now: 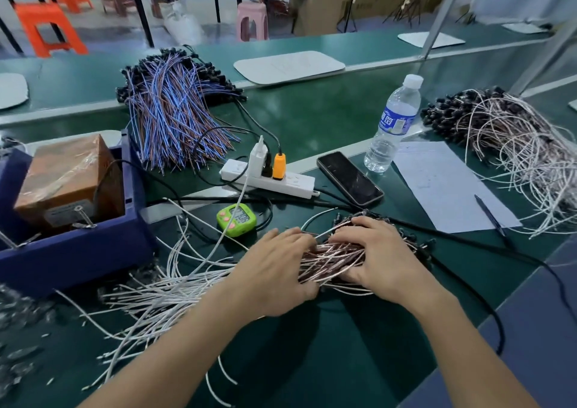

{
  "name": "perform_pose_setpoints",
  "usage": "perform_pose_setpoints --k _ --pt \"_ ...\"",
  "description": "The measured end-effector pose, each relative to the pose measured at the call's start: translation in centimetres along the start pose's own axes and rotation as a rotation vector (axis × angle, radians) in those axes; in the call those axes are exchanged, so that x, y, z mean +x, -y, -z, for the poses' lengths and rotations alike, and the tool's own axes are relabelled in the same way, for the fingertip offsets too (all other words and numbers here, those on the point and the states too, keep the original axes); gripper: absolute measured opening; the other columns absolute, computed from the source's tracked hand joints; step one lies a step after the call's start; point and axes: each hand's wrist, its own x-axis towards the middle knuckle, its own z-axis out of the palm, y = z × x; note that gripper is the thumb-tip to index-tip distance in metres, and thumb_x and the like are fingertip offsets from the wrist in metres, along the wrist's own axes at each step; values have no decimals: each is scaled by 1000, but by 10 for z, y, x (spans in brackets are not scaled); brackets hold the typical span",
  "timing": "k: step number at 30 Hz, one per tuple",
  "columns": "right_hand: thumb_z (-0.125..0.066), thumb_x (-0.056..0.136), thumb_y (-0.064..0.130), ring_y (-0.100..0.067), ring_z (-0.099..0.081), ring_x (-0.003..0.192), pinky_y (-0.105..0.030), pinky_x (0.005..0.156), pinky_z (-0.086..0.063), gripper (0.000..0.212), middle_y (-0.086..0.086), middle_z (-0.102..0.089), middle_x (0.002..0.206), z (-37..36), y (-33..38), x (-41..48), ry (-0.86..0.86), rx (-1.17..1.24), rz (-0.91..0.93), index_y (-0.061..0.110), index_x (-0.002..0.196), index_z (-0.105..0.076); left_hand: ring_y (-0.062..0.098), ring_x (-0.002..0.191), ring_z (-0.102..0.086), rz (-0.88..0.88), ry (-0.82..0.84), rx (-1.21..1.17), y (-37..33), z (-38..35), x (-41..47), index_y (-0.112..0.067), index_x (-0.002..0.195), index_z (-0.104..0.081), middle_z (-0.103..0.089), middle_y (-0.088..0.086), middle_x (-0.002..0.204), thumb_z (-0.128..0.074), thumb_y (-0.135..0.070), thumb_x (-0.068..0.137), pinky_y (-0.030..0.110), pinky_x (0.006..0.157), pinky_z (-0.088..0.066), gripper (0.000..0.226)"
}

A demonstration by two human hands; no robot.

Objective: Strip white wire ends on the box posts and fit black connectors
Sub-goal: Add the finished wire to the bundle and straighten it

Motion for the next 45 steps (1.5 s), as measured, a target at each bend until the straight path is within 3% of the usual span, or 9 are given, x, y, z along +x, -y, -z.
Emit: perform_pose_setpoints --k 6,9,13,16,20,27,33,39,45 --pt "-87 67 43 -9 -45 123 -27 115 -25 58 22 -57 122 0 -3 -5 -33 3 1 46 122 -67 16 95 -61 31 -195 233 20 7 -22 -26 91 -55 -64 -9 87 -41 -63 91 39 121 -28 40" --pt "-90 68 42 -4 -44 126 -22 114 -20 60 27 -59 126 -1 -2 -3 -45 -23 28 43 124 -69 18 60 -63 69 -267 319 24 11 -44 -26 73 -60 -64 -8 61 -42 -56 95 35 77 -49 41" --pt "-89 71 42 -3 -41 129 -16 108 -12 61 31 -58 132 -2 -2 -2 -35 -59 33 43 128 -67 15 51 -63 231 -301 370 25 18 -65 -26 68 -67 -63 -11 59 -36 -57 94 29 47 -27 52" --pt "-87 71 46 -2 -43 129 -19 107 -14 58 31 -59 130 -2 1 0 -22 -65 21 44 125 -68 8 103 -67 186 -337 136 28 18 -69 -30 102 -75 -73 -16 104 -42 -56 94 31 84 -53 43" --pt "-85 69 51 -3 -46 130 -27 115 -19 54 26 -62 127 2 9 7 21 -125 -19 45 120 -69 -2 154 -5 125 -7 -128 24 4 -69 -42 161 -13 -16 -21 167 -40 -72 88 18 121 5 83" --pt "-80 67 31 -17 -15 154 -29 123 3 113 11 -26 166 -34 60 9 286 -292 205 42 159 -15 14 140 -40 133 -137 102 24 -19 -60 -26 154 -35 -47 -9 152 -53 -56 94 32 118 -27 70" --pt "-74 62 44 -17 -57 114 -34 102 -41 72 12 -58 114 -53 73 19 188 -173 166 36 131 -56 16 116 -57 166 -110 176 26 -5 -57 -33 139 -51 -63 -11 126 -51 -62 88 36 104 -34 59" --pt "-63 58 52 -16 -57 96 -34 90 -38 54 15 -51 92 -54 75 22 193 -206 145 38 109 -57 21 97 -64 266 -134 400 41 8 -88 -26 107 -60 -67 -4 103 -36 -78 84 42 97 -38 62" --pt "-69 67 39 -18 -51 113 -31 103 -31 65 12 -49 112 -55 88 17 229 -325 174 38 129 -49 3 123 -54 282 -266 39 49 17 -121 -34 134 -58 -62 -18 136 -46 -67 88 27 116 -24 58"
